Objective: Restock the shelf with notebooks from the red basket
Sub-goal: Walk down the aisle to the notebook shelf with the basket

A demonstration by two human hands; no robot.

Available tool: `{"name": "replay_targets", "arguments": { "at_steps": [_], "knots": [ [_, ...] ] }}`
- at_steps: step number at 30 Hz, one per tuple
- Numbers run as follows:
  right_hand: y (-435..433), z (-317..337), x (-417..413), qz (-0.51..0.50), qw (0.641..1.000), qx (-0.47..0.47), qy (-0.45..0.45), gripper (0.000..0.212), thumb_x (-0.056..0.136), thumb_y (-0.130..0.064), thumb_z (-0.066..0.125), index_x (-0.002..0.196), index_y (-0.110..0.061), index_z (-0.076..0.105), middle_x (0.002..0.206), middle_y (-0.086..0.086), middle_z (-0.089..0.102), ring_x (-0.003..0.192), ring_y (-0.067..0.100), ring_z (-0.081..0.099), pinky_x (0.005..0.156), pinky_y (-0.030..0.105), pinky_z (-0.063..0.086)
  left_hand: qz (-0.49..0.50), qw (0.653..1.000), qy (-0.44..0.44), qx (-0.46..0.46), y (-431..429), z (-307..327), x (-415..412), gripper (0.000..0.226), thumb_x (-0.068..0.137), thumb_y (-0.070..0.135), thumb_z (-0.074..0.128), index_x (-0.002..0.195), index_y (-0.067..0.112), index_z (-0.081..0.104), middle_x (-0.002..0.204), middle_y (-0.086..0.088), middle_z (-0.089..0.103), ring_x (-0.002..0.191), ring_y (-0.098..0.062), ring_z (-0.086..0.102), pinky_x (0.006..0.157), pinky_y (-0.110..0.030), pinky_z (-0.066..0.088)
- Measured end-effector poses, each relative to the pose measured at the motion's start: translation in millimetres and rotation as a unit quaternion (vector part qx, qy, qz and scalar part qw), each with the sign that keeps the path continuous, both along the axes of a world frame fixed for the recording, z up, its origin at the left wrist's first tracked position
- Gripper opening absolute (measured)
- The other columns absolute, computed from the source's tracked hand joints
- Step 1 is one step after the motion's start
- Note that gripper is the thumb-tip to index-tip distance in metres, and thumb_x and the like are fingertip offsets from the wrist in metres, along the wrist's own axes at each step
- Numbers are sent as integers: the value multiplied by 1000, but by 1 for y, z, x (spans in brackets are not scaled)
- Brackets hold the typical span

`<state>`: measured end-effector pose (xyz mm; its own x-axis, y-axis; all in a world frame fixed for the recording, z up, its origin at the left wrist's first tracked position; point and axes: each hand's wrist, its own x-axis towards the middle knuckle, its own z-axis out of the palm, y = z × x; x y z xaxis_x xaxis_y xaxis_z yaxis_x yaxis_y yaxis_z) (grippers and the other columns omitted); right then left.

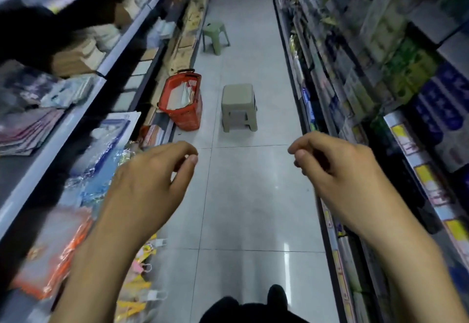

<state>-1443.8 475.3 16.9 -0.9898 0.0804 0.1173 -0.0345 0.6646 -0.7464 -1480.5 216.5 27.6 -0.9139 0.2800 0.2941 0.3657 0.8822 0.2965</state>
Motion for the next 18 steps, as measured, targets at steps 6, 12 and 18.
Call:
{"name": "replay_targets", "arguments": {
  "at_steps": [6,12,18],
  "knots": [
    [-2,0,-104,52,998,17,-27,14,96,-30,50,98,-32,64,82,-14,66,81,5,63,72,35,54,39,999,-5,-4,4,2,-85,20,93,34,46,91,26,64,77,11,65,67,-16,59,60,-37,51],
    [-10,-14,-225,69,995,57,-47,13,97,-31,50,99,-34,63,79,-12,65,75,6,61,69,33,54,52,998,14,28,-11,-22,-207,16,93,28,51,91,23,65,76,9,65,63,-15,57,59,-32,48],
    [-29,3,-357,76,990,102,-61,15,96,-34,47,96,-33,62,76,-5,66,70,17,63,67,40,54,14,999,5,52,-29,-26,-344,21,94,29,48,93,18,66,81,5,66,69,-8,53,60,-10,31]
  ]
}}
